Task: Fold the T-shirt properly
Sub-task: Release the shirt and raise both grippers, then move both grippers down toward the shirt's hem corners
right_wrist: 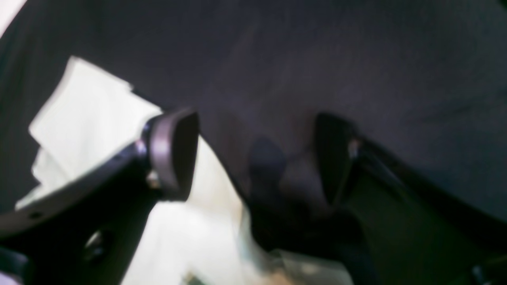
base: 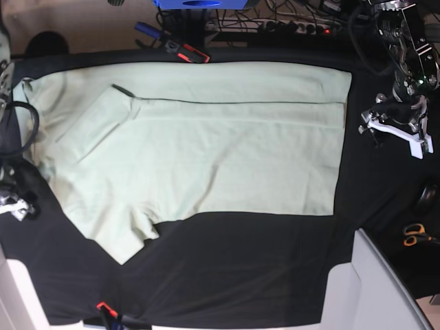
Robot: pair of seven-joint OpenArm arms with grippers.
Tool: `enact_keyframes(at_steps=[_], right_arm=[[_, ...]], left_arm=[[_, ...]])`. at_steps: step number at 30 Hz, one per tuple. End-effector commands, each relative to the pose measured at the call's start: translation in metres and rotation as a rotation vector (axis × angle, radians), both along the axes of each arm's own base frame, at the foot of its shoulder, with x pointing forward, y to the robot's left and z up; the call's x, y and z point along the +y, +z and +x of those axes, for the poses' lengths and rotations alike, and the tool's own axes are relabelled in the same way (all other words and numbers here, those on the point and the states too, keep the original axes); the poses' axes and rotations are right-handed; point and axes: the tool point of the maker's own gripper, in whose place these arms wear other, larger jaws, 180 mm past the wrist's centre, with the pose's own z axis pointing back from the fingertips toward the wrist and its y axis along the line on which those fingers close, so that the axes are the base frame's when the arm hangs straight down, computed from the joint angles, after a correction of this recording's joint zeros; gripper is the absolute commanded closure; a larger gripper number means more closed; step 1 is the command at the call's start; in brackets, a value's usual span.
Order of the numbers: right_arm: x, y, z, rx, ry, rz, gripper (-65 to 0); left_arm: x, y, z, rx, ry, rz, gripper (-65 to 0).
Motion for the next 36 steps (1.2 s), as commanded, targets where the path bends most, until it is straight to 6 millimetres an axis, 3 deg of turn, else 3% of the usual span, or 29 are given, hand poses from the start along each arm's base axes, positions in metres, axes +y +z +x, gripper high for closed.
enact_keyframes(at_steps=[1,6,10,19,27,31,36], right_arm=[[-0.016,0.017,0.015,-0.040,-0.026,-0.027,-48.3],[0.006,-0.006,0.013,0.026,0.015,-0.048,-49.9],[0.028,-0.013,0.017,0.031,0.048,-0.032,-49.9],[0.052,-0.015,0.025,0.020,0.080,-0.006,-50.2],[0.058,-0.002,0.041,-0.011,0.114,-0.022,-50.2],[0.077,-0.007,0.042,0.016,0.214,-0.071,-49.8],[0.081,-0.008,0.042,0.018,0.223,-0.072,-49.6]], left_arm=[[0.003,0.013,0.008,-0.041,-0.014,0.019,-40.1],[0.004,0.010,0.004,-0.029,-0.014,0.020,-40.1],[0.003,0.009,0.003,-0.028,-0.013,0.017,-40.1],[0.001,0.007,0.002,-0.024,-0.012,0.012,-40.1],[0.002,0.009,0.005,-0.032,-0.013,0.013,-40.1],[0.002,0.010,0.006,-0.033,-0.013,0.013,-40.1],[0.002,0.009,0.005,-0.030,-0.013,0.013,-40.1]])
